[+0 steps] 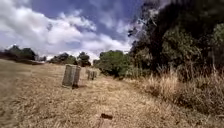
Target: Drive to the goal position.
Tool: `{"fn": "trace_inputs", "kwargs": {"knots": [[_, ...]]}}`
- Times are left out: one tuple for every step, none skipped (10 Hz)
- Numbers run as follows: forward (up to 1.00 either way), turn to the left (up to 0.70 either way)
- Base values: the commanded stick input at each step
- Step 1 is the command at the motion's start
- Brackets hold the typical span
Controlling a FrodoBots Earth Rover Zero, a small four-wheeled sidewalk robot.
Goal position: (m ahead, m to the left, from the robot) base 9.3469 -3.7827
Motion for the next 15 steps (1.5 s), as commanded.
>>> {"fn": "trace_inputs", "kwargs": {"knots": [[0.70, 0.00], [0.70, 0.00], [0.70, -0.16], [0.70, -0.35], [0.70, -0.35], [0.70, -0.35], [0.70, -0.35], [0.70, -0.15], [0.70, 0.00], [0.70, 0.00], [0.70, 0.00], [0.70, -0.04], [0.70, -0.20], [0.70, -0.35], [0.70, -0.35]]}}
